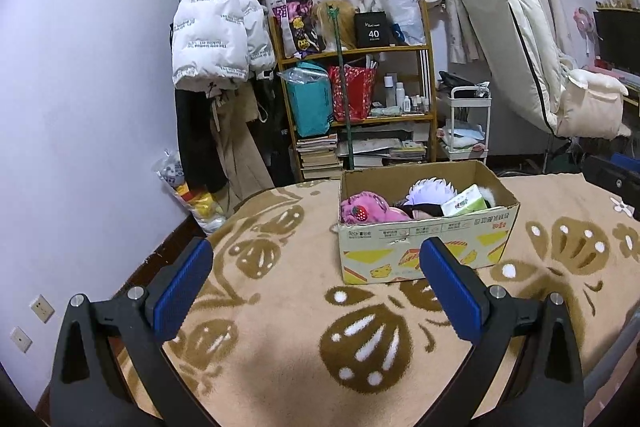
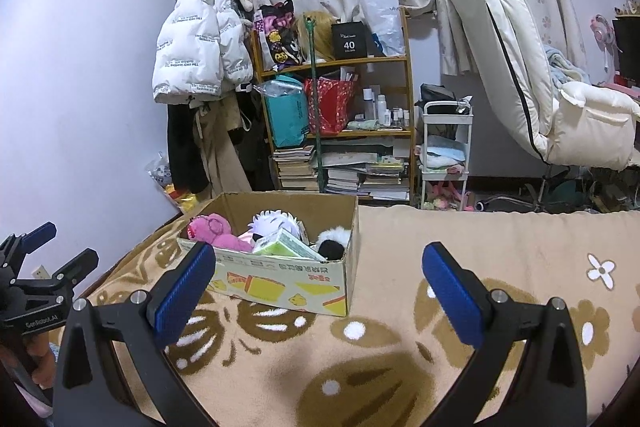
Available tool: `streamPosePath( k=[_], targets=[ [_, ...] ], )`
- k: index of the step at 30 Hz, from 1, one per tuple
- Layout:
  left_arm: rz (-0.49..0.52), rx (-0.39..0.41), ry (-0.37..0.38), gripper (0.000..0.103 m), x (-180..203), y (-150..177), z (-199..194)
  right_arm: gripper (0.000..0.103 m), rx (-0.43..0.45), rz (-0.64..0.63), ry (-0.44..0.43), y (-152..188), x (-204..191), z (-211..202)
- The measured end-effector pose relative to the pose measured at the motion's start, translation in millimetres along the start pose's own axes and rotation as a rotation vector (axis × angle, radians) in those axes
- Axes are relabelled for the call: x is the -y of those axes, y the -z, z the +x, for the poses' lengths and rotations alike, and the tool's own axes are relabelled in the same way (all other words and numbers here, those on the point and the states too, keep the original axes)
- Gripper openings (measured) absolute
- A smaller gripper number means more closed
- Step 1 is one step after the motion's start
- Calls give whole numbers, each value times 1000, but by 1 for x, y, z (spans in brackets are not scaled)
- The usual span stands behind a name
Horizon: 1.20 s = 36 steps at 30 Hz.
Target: Organize soft objects
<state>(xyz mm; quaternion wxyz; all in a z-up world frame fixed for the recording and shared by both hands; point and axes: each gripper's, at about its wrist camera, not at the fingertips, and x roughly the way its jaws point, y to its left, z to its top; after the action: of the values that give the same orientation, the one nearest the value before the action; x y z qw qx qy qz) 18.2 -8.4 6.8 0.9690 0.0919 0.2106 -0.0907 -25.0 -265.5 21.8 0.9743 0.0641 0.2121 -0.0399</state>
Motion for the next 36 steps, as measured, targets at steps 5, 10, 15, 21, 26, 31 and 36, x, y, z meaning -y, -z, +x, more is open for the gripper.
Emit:
streamPosePath(
  k=[5, 10, 15, 21, 26, 31, 36],
  targets=[
    [-21, -10, 25, 102, -2, 1, 7, 103, 0, 4, 8, 2, 2, 3],
    [-29, -12, 35, 102, -3, 2, 8, 103, 5, 2, 15, 4, 1, 5],
    [-40, -9, 33, 102, -5, 2, 8, 103, 2, -5, 17, 5, 1, 6],
    [-42, 0, 34, 102, -4, 3, 5, 103, 2, -5, 17, 4, 1, 6],
    [-45, 7, 30, 102, -5, 4, 3, 103, 2, -6, 18, 4, 2, 6],
    [-45, 7, 31, 102, -4, 4, 3, 103, 2, -6, 14, 4, 4, 6],
    [-44, 5, 33, 102, -4, 4, 2, 103, 1, -7, 13, 4, 5, 6]
  ],
)
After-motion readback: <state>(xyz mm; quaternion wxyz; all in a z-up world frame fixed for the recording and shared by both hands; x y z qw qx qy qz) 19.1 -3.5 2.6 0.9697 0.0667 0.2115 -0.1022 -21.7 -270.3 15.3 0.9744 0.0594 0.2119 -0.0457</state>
